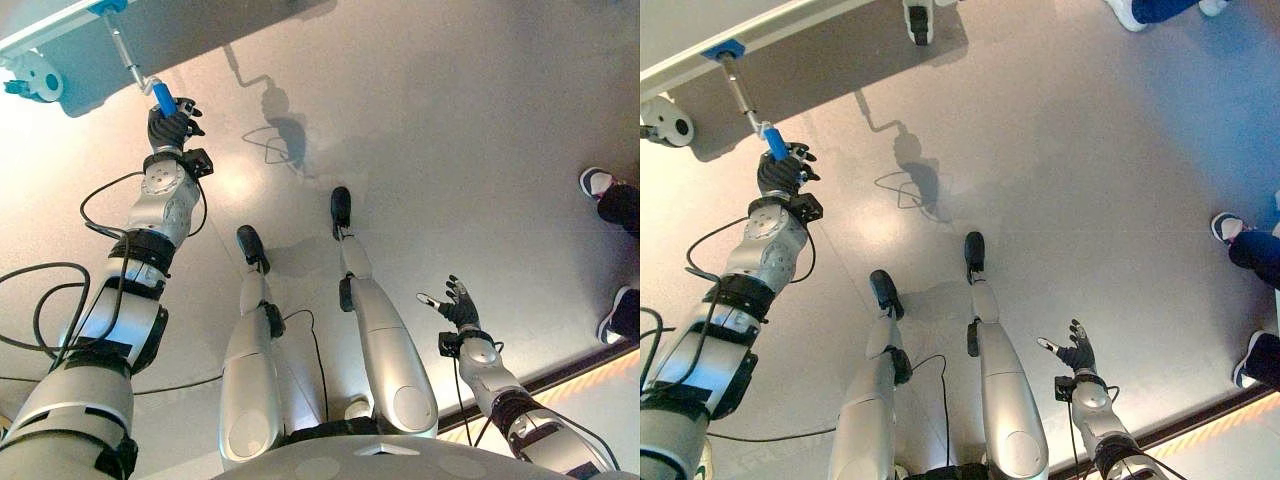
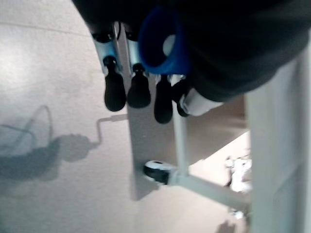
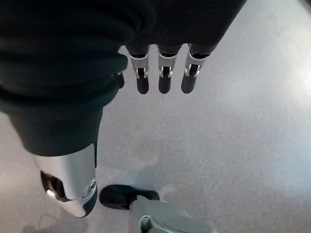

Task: Raise the hospital bed

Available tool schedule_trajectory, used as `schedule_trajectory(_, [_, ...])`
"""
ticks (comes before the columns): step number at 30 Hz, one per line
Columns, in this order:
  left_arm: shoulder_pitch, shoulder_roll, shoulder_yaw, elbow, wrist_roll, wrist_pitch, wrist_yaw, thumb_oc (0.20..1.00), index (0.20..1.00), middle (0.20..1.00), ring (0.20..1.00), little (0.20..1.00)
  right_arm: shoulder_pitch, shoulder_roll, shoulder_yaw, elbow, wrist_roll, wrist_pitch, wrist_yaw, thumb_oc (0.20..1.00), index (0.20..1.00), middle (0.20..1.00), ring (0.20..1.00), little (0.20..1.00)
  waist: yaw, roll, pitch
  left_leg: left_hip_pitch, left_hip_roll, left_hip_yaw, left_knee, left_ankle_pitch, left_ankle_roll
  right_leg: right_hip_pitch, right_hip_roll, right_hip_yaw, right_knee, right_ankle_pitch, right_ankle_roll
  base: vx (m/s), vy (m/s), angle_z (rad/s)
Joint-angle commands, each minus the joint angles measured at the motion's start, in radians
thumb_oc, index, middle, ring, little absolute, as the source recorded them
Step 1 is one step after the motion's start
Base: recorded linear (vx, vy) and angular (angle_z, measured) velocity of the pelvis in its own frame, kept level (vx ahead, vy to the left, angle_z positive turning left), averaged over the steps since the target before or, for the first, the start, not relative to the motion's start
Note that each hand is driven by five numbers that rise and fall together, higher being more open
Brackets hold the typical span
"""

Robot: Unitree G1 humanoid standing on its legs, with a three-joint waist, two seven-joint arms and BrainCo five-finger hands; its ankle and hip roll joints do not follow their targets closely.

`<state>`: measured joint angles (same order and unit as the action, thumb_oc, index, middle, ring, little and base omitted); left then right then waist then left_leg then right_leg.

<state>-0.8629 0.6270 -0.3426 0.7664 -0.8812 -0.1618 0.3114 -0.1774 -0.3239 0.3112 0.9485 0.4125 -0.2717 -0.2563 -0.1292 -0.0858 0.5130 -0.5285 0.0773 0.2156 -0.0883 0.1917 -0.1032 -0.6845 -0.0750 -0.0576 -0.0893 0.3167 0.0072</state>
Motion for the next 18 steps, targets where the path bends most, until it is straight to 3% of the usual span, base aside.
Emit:
schedule_trajectory(1, [-0.012,0.058,-0.009,-0.182,0.065,-0.16,-0.077,0.2,0.2,0.2,0.2,0.2,0.03,-0.042,-0.049,0.021,-0.003,0.024,0.001,1.0,1.0,1.0,1.0,1.0,0.011,0.101,-0.03,0.039,-0.023,-0.045,0.001,-0.088,0.026,0.074,-0.045,-0.069,0.075,-0.134,0.146,0.01,0.026,0.18])
schedule_trajectory(3, [-0.001,0.067,-0.004,-0.19,0.063,-0.163,-0.078,0.2,0.2,0.2,0.2,0.2,0.028,-0.041,-0.051,0.023,-0.002,0.022,0.002,1.0,1.0,1.0,1.0,1.0,0.012,0.095,-0.026,0.029,-0.027,-0.04,0.001,-0.061,0.033,0.067,-0.051,-0.08,0.076,-0.111,0.137,-0.08,0.024,0.16])
schedule_trajectory(18, [0.148,0.191,0.105,-0.255,0.014,-0.192,-0.082,0.2,0.2,0.2,0.2,0.2,0.045,-0.04,-0.073,0.015,-0.008,0.024,0.012,1.0,1.0,1.0,1.0,1.0,0.08,0.055,-0.042,0.009,-0.043,-0.102,0.001,-0.058,0.041,0.133,-0.082,-0.163,0.041,-0.118,0.151,0.01,0.037,0.1])
